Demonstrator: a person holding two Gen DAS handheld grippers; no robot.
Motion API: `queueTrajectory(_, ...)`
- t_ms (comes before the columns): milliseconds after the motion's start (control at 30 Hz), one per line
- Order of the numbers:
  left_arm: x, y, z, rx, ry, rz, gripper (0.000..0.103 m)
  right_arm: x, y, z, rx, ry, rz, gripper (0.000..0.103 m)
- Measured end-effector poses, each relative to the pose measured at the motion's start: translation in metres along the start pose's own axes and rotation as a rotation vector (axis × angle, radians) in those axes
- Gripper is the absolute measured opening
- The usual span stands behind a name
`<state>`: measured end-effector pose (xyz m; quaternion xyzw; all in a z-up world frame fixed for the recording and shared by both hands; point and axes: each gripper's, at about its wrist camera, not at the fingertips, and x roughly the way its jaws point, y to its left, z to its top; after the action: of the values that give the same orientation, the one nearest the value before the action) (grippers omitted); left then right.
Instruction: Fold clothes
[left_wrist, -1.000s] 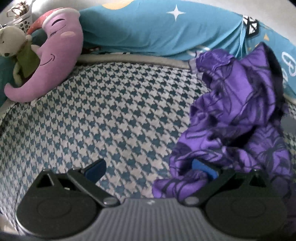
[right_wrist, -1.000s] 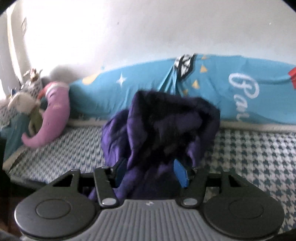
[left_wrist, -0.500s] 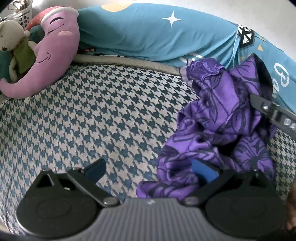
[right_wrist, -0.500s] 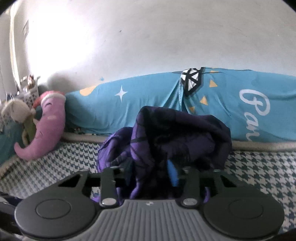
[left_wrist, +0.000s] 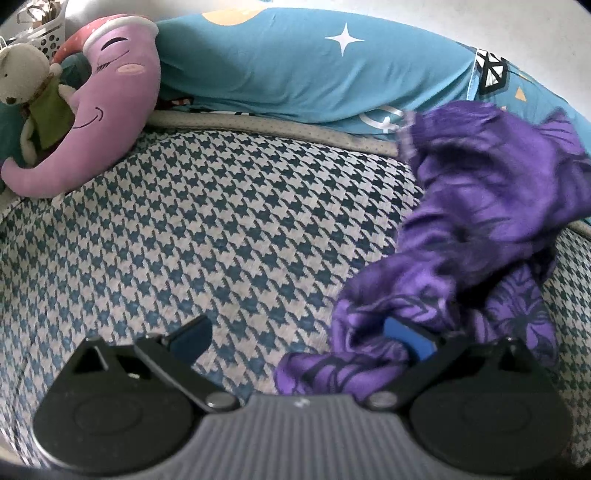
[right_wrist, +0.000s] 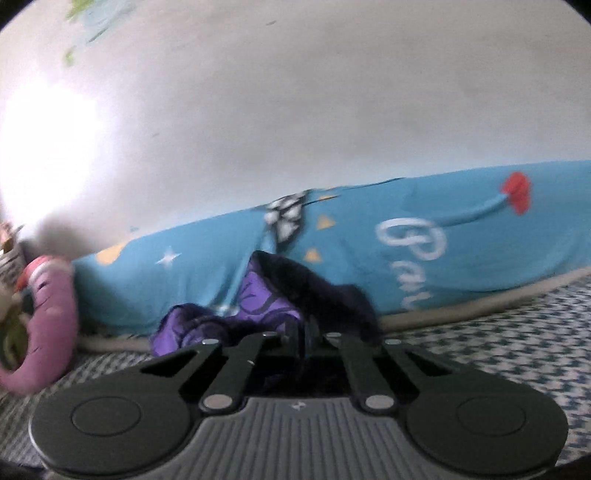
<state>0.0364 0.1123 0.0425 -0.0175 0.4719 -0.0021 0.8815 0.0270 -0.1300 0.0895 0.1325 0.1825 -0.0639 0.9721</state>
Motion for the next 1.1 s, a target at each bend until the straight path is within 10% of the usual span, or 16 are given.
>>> queueTrajectory(667,-0.008,-0.050,-0.028,0.144,0.017,-0.217,0.103,-0.004,-0.079,0.019,0.210,0.045,-0.337,0.006)
queueTrajectory(1100,-0.006,-0.057,-0.031,0.174,0.002,-0.191,0.103,-0.020,-0.059,0.031,0.105,0.041,0.085,0.045)
